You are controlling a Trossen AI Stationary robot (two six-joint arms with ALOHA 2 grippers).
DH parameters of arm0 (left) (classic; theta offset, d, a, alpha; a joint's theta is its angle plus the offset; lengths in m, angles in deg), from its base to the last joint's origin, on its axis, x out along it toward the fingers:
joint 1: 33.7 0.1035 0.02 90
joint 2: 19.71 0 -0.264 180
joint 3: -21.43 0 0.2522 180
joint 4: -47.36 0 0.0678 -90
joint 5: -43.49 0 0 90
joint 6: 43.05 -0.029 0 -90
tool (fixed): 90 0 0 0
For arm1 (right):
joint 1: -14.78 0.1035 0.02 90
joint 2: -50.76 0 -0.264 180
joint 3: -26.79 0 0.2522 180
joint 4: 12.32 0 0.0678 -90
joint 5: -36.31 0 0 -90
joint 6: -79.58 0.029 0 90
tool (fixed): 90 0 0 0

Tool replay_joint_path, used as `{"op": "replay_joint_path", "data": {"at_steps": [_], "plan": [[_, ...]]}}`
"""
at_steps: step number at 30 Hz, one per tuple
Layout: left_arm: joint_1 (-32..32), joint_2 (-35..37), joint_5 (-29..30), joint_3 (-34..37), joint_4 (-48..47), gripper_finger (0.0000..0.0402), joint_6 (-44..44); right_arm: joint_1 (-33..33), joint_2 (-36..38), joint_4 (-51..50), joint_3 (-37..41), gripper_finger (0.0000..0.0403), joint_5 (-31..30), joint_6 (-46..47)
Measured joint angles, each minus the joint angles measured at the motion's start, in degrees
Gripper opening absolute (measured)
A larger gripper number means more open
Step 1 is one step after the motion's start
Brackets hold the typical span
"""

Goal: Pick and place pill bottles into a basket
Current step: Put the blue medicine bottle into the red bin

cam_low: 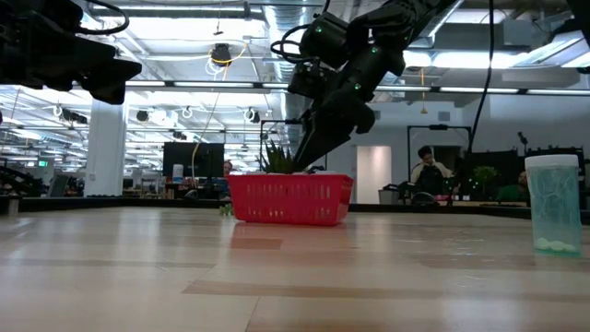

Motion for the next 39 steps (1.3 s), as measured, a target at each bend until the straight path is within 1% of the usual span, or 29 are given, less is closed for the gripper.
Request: {"op": "replay_joint_path", "data": {"at_steps": [12, 16, 19, 22, 26, 31, 35, 39], "plan": [[0.0, 0.0, 0.0, 0.0, 0.0, 0.0199, 0.49, 0.09, -0.11, 1.77, 0.0, 0.0157, -0.3, -1.19], [0.0, 0.0, -0.02, 0.0, 0.01, 0.0199, 0.02, 1.09, 0.21, 1.16, 0.01, 0.0159, -0.48, -1.58], [0.0, 0.0, -0.01, 0.0, 0.02, 0.0199, 0.54, 2.55, 2.68, -0.52, 0.09, 0.0163, -0.46, -2.55], [-0.01, 0.02, 0.0, 0.0, 0.02, 0.0199, 0.0, 4.35, 7.47, -3.92, 0.04, 0.0166, -0.28, -2.0], [-0.02, 0.02, -0.02, 0.0, 0.02, 0.0199, 0.47, 7.03, 14.73, -12.64, 0.04, 0.0172, -0.09, 2.47], [-0.02, 0.0, 0.0, 0.0, 0.02, 0.0199, 0.0, 11.71, 22.32, -25.29, 0.02, 0.0188, 0.73, 11.22], [-0.01, 0.02, 0.0, 0.0, 0.01, 0.0199, 0.51, 17.28, 25.36, -31.75, 0.02, 0.021, 0.56, 18.44], [0.0, 0.02, -0.02, 0.0, 0.0, 0.0199, 0.0, 23.59, 25.44, -34.56, 0.02, 0.0234, -2.83, 25.25]]}}
